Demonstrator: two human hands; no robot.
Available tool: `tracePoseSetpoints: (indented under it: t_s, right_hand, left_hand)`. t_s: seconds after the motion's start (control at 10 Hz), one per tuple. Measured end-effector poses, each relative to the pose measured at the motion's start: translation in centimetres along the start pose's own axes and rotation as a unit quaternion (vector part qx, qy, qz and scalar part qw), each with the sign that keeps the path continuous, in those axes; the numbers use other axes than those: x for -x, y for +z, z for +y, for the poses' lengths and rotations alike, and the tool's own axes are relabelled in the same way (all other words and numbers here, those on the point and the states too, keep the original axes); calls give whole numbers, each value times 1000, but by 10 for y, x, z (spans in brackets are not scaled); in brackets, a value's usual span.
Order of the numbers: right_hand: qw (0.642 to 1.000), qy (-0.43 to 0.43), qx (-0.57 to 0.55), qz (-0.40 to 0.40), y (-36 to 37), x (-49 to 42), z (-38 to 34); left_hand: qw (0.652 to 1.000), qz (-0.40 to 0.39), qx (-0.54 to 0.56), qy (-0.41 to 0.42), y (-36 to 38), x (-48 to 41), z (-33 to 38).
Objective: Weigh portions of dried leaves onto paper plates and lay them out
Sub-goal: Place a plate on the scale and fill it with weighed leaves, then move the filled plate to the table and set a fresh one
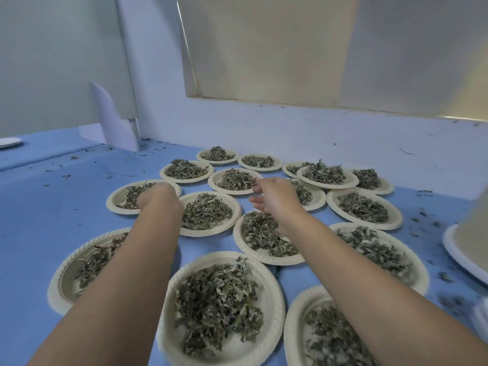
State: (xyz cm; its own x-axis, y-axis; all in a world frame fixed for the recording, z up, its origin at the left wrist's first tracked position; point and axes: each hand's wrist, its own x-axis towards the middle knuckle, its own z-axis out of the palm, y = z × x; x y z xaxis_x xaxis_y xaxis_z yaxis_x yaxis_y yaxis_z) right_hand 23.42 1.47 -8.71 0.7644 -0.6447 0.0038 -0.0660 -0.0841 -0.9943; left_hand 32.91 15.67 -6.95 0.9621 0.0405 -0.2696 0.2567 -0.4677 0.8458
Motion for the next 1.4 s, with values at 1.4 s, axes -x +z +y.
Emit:
tracePoseSetpoints:
  t_s: [1.4]
  right_hand:
    - [709, -214, 629, 236, -335, 121, -5]
  left_hand:
    - [827, -374, 418, 35, 217, 333, 40]
